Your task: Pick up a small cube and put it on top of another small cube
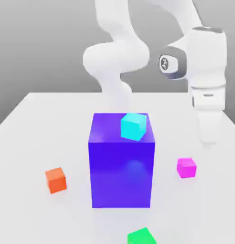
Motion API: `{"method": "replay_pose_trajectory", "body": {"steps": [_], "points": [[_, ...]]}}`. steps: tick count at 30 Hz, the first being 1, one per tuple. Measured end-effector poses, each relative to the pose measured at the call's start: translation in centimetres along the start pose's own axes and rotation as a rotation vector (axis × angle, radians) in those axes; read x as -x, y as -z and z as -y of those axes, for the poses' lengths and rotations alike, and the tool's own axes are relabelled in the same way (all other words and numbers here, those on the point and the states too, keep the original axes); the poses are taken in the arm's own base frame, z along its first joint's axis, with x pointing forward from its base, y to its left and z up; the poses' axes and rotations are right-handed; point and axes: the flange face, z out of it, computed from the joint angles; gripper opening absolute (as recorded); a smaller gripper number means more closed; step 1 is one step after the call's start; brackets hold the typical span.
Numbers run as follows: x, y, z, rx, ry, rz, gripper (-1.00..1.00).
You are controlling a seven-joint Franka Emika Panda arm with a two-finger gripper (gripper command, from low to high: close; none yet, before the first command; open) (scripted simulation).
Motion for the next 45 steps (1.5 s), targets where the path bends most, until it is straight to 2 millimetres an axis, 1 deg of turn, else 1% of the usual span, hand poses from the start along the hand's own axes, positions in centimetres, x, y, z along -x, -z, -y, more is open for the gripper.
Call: {"method": "replay_pose_trajectory", "body": {"steps": [1, 2, 3, 9, 10, 15, 16, 17, 19, 25, 26, 30, 33, 36, 39, 42, 43, 45], "points": [[1.1, -1.5, 1.0, -0.003, 0.061, 0.028, 0.00], [1.6, -2.6, 1.8, -0.005, 0.098, 0.042, 0.00], [1.9, -3.6, 2.0, -0.007, 0.115, 0.049, 0.00], [2.5, -8.4, 2.1, -0.009, 0.121, 0.055, 0.00], [2.6, -9.0, 2.1, -0.009, 0.121, 0.055, -1.00], [2.6, -9.0, 2.1, -0.009, 0.121, 0.057, -1.00], [2.7, -9.2, 2.1, -0.009, 0.121, 0.057, -1.00], [2.6, -9.0, 2.1, -0.008, 0.122, 0.057, -1.00], [2.4, -7.8, 2.0, -0.008, 0.121, 0.057, -1.00], [2.3, -3.3, 2.1, -0.007, 0.123, 0.057, -1.00], [1.7, -2.8, 1.3, -0.007, 0.080, 0.057, -1.00], [-1.9, -1.8, -4.9, -0.001, -0.225, 0.058, -1.00], [-4.1, -1.1, -10.3, 0.004, -0.462, 0.057, -1.00], [-5.7, -0.3, -15.8, 0.011, -0.688, 0.057, -1.00], [-6.4, 0.6, -21.7, 0.017, -0.914, 0.055, -1.00], [-5.9, 1.7, -28.3, 0.025, -1.150, 0.053, -1.00], [-5.6, 1.3, -29.7, 0.027, -1.199, 0.053, -1.00], [-5.4, -0.8, -30.8, 0.028, -1.235, 0.052, -1.00]]}}
